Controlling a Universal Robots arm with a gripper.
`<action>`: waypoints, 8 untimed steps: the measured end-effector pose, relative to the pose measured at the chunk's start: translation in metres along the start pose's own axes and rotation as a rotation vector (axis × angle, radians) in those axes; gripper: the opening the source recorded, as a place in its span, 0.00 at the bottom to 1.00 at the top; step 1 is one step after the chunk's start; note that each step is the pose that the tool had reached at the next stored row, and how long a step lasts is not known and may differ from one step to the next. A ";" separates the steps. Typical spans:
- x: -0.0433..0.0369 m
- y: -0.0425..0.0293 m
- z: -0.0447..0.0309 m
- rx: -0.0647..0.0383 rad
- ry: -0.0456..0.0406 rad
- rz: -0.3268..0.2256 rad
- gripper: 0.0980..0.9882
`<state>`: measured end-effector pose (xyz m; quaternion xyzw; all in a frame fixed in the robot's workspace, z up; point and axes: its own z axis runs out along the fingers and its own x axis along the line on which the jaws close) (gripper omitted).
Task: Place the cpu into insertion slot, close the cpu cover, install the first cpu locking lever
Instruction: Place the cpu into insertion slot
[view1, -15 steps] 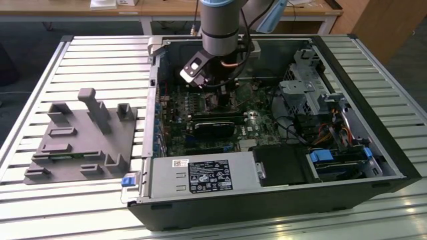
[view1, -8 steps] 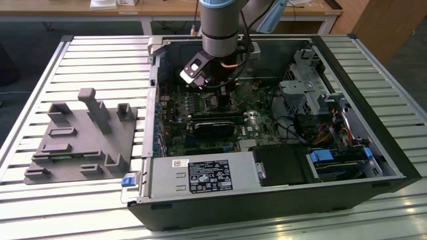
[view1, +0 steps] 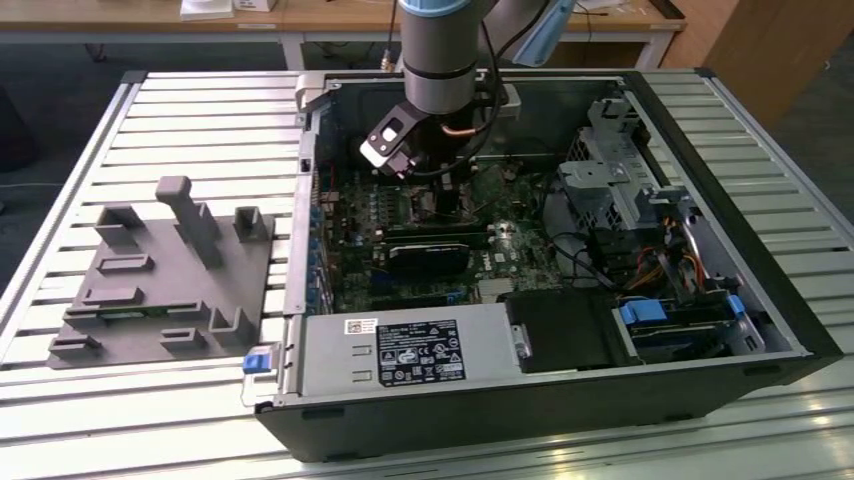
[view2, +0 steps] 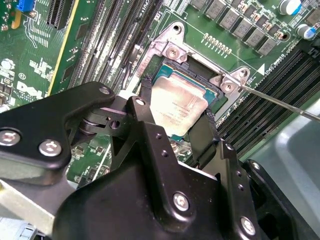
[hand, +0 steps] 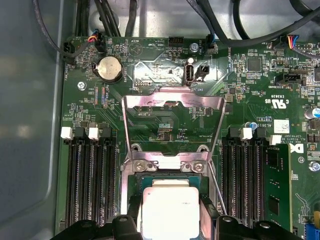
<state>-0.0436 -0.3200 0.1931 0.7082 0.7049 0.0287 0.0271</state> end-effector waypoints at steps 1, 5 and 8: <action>0.0000 0.0000 0.0000 0.000 0.0000 0.000 0.50; 0.0001 0.0000 0.0001 0.000 0.0001 0.000 0.50; 0.0004 0.0000 0.0000 0.000 -0.0001 0.000 0.50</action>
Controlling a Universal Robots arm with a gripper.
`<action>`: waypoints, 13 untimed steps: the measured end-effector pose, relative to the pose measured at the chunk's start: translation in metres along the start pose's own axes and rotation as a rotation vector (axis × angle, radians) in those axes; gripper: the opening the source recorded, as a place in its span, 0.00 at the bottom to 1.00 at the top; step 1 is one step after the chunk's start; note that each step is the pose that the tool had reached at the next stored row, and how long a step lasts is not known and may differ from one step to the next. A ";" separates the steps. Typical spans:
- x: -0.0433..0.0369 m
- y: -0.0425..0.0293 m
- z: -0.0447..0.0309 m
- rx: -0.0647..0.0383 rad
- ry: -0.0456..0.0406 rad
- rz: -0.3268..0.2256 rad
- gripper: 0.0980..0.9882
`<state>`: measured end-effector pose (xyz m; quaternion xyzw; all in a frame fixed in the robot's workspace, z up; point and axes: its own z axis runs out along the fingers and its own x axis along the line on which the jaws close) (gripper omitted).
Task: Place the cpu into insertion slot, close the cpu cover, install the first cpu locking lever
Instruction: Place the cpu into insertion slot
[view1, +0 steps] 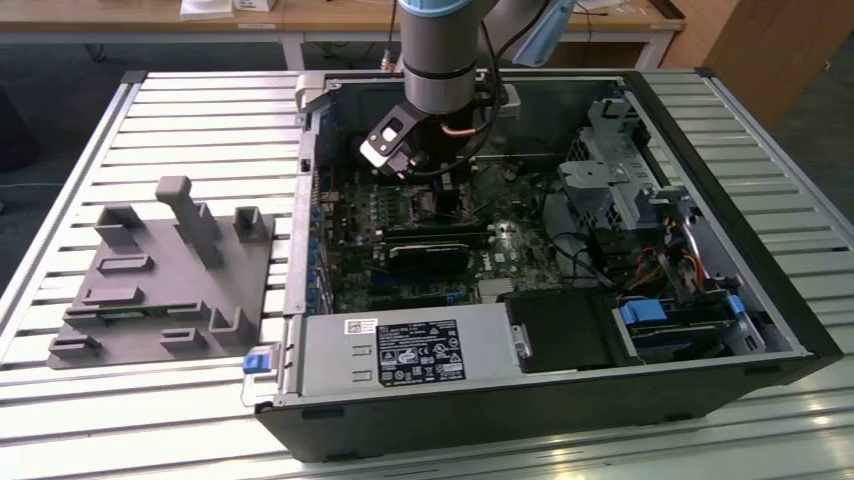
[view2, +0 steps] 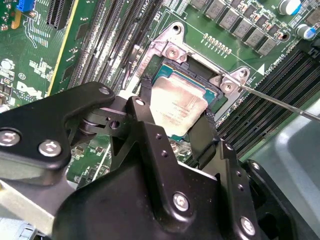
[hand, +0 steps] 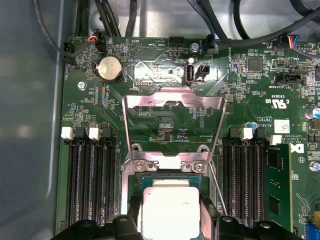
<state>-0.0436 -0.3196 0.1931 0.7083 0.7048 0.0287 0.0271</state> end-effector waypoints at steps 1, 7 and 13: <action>0.0003 0.0000 0.0001 0.000 0.0002 0.000 0.50; 0.0013 0.0000 0.0002 0.000 0.0001 0.000 0.59; 0.0030 0.0000 0.0003 0.000 0.0000 0.000 0.59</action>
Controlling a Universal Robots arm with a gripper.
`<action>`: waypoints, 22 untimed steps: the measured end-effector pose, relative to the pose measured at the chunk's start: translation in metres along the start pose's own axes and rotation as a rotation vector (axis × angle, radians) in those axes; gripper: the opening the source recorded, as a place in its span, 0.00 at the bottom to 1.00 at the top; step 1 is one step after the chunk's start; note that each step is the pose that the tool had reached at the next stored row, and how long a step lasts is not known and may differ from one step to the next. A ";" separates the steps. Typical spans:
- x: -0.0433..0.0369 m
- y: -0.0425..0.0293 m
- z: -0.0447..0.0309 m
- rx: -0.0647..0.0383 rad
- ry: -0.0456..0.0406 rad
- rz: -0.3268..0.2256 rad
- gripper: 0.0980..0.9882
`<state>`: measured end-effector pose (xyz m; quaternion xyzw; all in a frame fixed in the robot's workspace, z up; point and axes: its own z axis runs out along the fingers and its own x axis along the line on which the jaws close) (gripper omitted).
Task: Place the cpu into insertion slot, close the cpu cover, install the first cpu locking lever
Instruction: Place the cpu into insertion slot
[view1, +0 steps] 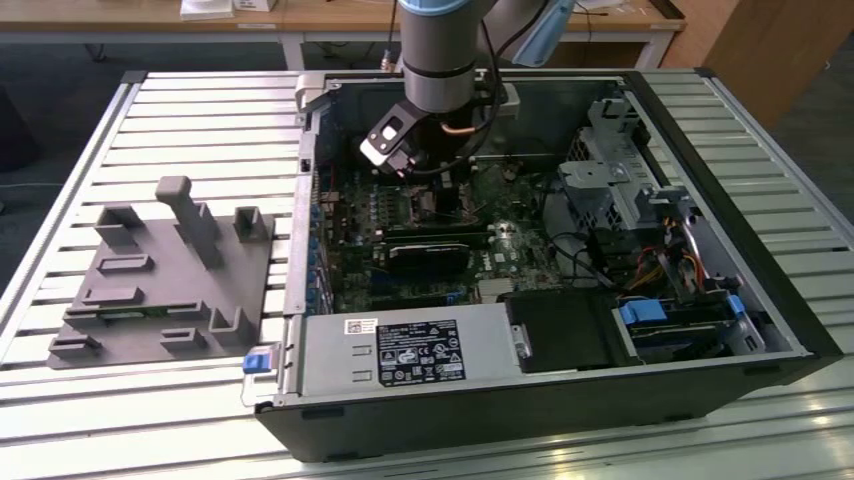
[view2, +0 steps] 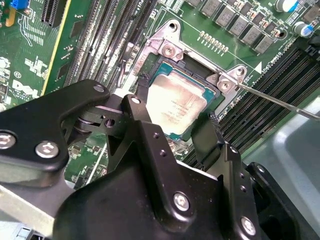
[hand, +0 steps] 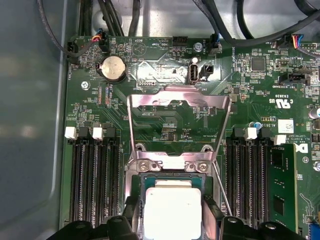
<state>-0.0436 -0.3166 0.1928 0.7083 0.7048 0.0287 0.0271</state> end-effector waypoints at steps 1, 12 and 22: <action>0.0000 0.0000 0.0000 0.000 0.0001 0.000 0.59; 0.0001 0.0005 -0.0073 0.000 0.0001 0.000 0.59; -0.0006 0.0012 -0.0152 0.000 0.0000 0.000 0.36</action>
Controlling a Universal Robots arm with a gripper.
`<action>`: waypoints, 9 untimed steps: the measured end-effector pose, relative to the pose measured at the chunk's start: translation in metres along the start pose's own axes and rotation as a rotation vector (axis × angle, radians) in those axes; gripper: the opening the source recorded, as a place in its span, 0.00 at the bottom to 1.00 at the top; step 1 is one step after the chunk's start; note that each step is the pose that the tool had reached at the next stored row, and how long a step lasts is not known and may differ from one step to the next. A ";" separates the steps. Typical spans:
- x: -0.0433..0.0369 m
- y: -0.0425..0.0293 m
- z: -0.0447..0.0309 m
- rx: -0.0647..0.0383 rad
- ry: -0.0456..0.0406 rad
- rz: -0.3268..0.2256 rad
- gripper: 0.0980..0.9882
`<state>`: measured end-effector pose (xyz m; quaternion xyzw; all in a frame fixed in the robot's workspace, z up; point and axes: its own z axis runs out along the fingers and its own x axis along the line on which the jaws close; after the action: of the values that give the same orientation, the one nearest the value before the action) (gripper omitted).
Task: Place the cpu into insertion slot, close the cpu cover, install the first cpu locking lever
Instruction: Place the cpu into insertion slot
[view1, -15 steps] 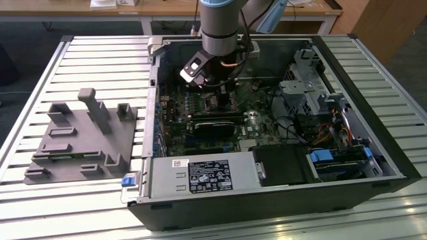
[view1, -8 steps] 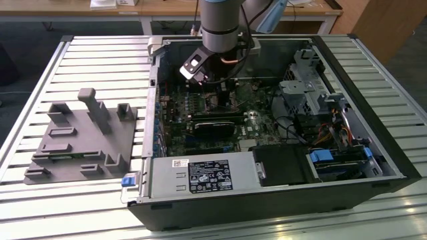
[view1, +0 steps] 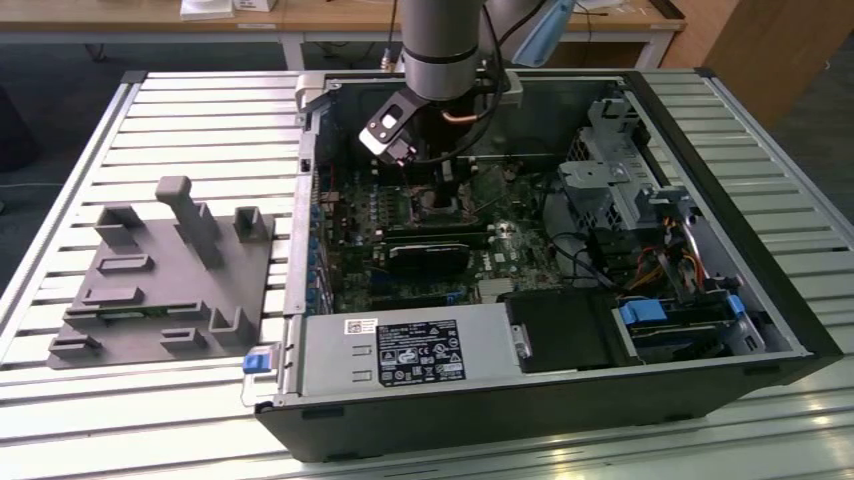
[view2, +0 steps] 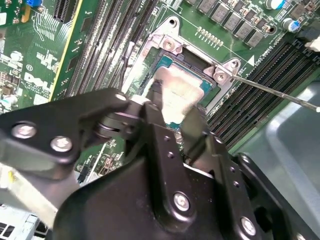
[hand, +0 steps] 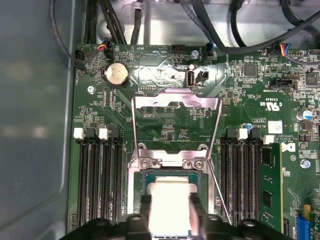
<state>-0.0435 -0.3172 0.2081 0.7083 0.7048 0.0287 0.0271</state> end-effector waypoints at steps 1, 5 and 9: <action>-0.0001 0.0000 -0.0003 0.000 -0.0001 0.000 0.36; -0.0002 0.0001 -0.0006 0.000 0.0002 0.000 0.16; -0.0002 0.0002 -0.0008 0.000 0.0000 0.000 0.01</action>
<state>-0.0434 -0.3174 0.2089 0.7083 0.7048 0.0287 0.0271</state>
